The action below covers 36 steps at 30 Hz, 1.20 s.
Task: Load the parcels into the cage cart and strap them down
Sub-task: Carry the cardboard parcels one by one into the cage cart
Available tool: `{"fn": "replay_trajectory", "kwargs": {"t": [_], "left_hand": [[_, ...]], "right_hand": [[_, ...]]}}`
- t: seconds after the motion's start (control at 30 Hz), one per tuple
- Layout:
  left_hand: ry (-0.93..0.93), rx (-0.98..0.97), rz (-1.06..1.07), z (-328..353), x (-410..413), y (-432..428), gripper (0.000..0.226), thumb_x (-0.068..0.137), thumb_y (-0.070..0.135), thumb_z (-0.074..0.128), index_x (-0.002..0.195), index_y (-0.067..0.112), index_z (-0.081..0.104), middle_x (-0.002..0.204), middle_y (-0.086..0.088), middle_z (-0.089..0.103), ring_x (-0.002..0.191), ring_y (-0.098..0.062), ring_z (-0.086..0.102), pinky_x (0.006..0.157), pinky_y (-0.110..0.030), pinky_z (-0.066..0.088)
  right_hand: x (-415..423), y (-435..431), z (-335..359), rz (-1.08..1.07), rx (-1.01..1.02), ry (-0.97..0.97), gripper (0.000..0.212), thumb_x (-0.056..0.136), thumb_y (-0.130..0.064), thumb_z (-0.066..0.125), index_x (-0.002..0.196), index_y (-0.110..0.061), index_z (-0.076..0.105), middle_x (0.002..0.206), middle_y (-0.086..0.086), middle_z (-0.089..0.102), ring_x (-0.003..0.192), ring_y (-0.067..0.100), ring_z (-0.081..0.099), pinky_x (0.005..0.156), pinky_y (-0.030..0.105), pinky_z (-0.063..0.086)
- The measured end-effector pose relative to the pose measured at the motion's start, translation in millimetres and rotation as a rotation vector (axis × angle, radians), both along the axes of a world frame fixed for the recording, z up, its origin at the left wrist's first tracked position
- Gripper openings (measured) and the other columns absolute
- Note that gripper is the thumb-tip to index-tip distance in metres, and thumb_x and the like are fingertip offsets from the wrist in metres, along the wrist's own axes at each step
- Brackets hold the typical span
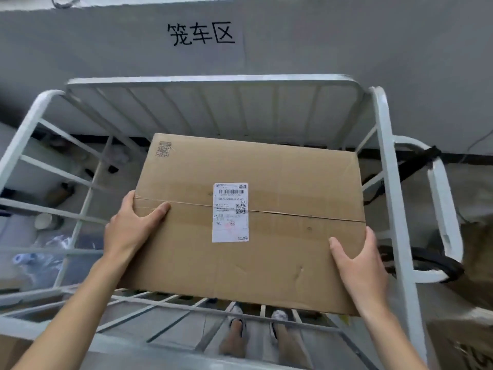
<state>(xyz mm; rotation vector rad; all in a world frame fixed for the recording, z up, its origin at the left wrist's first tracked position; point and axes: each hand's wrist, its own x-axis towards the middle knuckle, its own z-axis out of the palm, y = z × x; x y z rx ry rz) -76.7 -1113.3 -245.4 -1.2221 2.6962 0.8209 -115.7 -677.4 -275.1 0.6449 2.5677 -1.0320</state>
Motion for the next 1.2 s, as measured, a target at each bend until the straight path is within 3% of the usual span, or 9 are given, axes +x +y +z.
{"fn": "replay_trajectory", "kwargs": {"t": [0.1,0.23,0.37,0.63,0.77,0.93,1.03,1.13,1.2], "left_hand": [[-0.055,0.036,-0.015,-57,-19,-7,0.1,0.064,0.089,0.056,0.145,0.034,0.036,0.135,-0.006,0.063,0.124,-0.039,0.056,0.102,-0.048,0.042],[-0.078,0.123,-0.028,-141,-39,-5,0.087,0.066,0.084,0.059,0.136,0.036,0.041,0.128,-0.004,0.066,0.117,-0.036,0.06,0.084,-0.039,0.04],[-0.113,0.238,-0.047,-228,-53,-2,0.08,0.068,0.079,0.065,0.133,0.038,0.043,0.124,0.003,0.067,0.114,-0.03,0.063,0.089,-0.04,0.046],[-0.166,0.391,-0.051,-369,-73,-2,0.078,0.067,0.077,0.072,0.131,0.044,0.043,0.12,0.016,0.066,0.112,-0.016,0.064,0.102,-0.044,0.049],[-0.212,0.447,-0.064,-421,-78,-4,0.088,0.066,0.077,0.072,0.137,0.042,0.037,0.12,0.016,0.062,0.108,-0.014,0.061,0.095,-0.035,0.046],[-0.345,0.564,-0.098,-478,-67,1,0.092,0.081,0.036,0.083,0.15,0.018,0.025,0.138,-0.002,0.054,0.122,-0.023,0.057,0.103,-0.036,0.043],[-0.499,0.481,-0.227,-495,-46,17,0.096,0.085,0.026,0.079,0.156,0.01,0.015,0.156,-0.015,0.034,0.142,-0.032,0.038,0.116,-0.041,0.033],[-0.678,0.15,-0.561,-499,-15,52,0.111,0.086,0.047,0.073,0.161,0.02,-0.004,0.166,-0.023,-0.007,0.154,-0.039,-0.001,0.12,-0.057,0.02],[-0.769,0.081,-0.766,-502,1,80,0.117,0.085,0.061,0.068,0.159,0.025,-0.016,0.162,-0.021,-0.028,0.151,-0.04,-0.022,0.119,-0.064,0.012]], "right_hand": [[-16,-10,-43,-0.02,0.055,-0.048,0.081,0.085,-0.063,0.06,0.151,-0.031,0.025,0.146,-0.001,0.052,0.127,0.031,0.053,0.1,0.048,0.044],[-35,-15,-110,-0.074,0.091,-0.104,0.076,0.086,-0.061,0.06,0.148,-0.031,0.029,0.138,-0.002,0.058,0.122,0.031,0.055,0.097,0.046,0.045],[-49,-13,-187,-0.147,0.117,-0.183,0.075,0.086,-0.057,0.061,0.147,-0.026,0.031,0.136,0.003,0.059,0.122,0.033,0.055,0.1,0.049,0.045],[-58,-5,-326,-0.237,0.103,-0.278,0.071,0.086,-0.049,0.063,0.144,-0.024,0.03,0.139,0.005,0.056,0.127,0.032,0.05,0.094,0.041,0.04],[-60,1,-381,-0.198,0.081,-0.277,0.075,0.088,-0.052,0.061,0.148,-0.025,0.025,0.142,0.004,0.053,0.128,0.032,0.048,0.093,0.04,0.039],[-59,5,-443,-0.087,0.098,-0.358,0.082,0.091,-0.042,0.062,0.157,-0.023,0.017,0.158,0.008,0.033,0.141,0.032,0.037,0.112,0.05,0.036],[-40,-3,-463,0.039,0.184,-0.4,0.083,0.092,-0.041,0.061,0.158,-0.022,0.015,0.163,0.012,0.019,0.148,0.035,0.024,0.116,0.052,0.032],[-4,-25,-469,0.307,0.278,-0.45,0.092,0.092,-0.052,0.058,0.159,-0.031,-0.001,0.166,0.009,-0.015,0.153,0.035,-0.011,0.12,0.056,0.014],[17,-41,-472,0.481,0.278,-0.535,0.102,0.089,-0.061,0.057,0.155,-0.038,-0.016,0.16,0.01,-0.035,0.147,0.04,-0.026,0.118,0.061,0.006]]}}
